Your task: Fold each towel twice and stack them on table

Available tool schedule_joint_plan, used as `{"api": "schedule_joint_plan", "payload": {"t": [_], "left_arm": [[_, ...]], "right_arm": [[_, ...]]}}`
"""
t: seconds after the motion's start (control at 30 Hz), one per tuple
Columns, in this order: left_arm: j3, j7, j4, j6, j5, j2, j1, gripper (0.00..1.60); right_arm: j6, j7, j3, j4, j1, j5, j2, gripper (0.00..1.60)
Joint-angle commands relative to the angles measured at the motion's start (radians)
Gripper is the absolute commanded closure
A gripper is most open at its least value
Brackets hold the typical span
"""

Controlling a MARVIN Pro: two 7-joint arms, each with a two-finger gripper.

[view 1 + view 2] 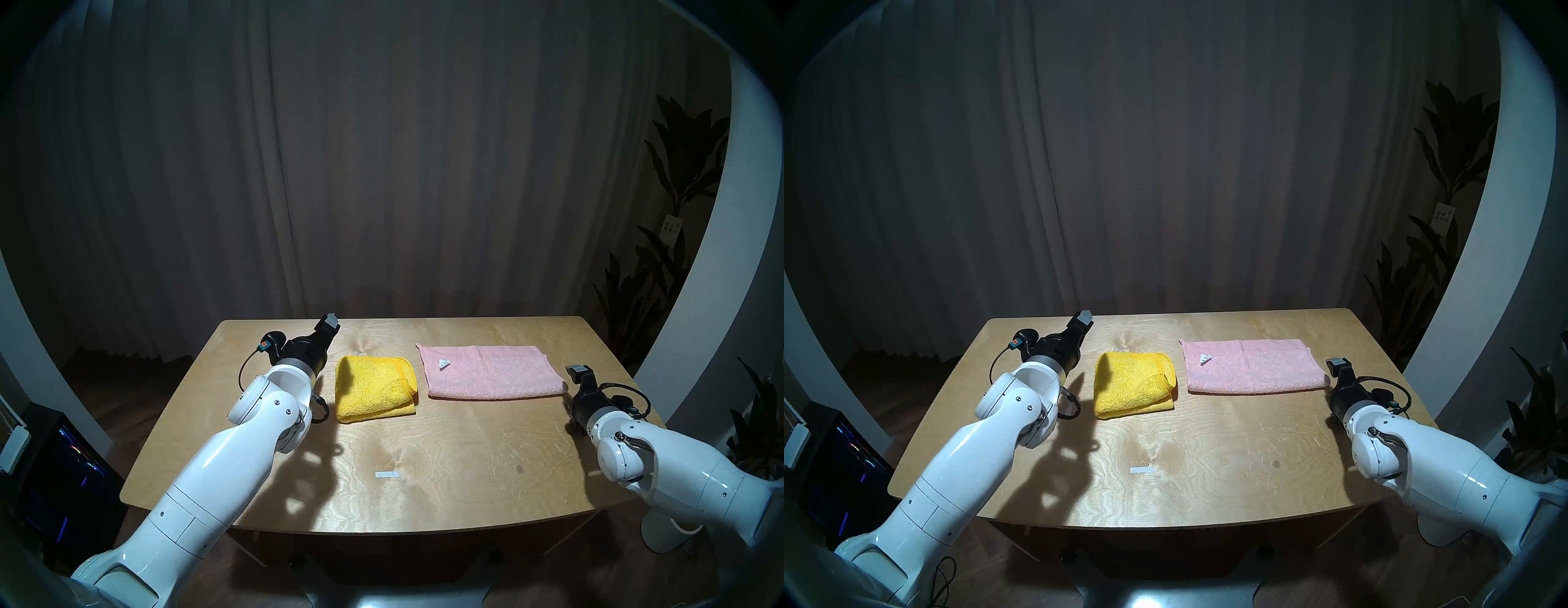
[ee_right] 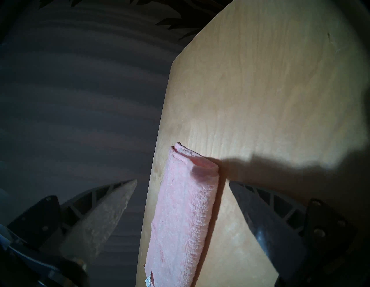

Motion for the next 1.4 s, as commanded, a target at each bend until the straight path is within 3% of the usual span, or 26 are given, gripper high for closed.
{"api": "schedule_joint_plan", "payload": {"t": [0.0, 0.57, 0.73, 1.13, 1.37], "left_arm": [[-0.035, 0.0, -0.032, -0.015, -0.015, 0.008, 0.001, 0.0], [-0.055, -0.007, -0.034, -0.02, -0.055, 0.02, 0.02, 0.0], [-0.054, -0.009, -0.032, -0.026, -0.065, 0.02, 0.02, 0.0], [-0.042, -0.007, -0.02, -0.03, -0.063, 0.014, 0.007, 0.0], [-0.038, 0.003, -0.018, -0.034, -0.056, 0.007, 0.003, 0.0]], "right_arm": [[0.039, -0.064, -0.039, 0.023, 0.081, -0.054, -0.043, 0.0], [0.022, -0.208, -0.062, 0.021, 0.123, -0.074, -0.048, 0.0], [0.007, -0.296, -0.058, 0.039, 0.155, -0.069, -0.043, 0.0], [0.07, -0.332, -0.074, 0.087, 0.204, -0.079, -0.048, 0.0], [0.108, -0.343, -0.099, 0.145, 0.254, -0.112, -0.082, 0.0]]}}
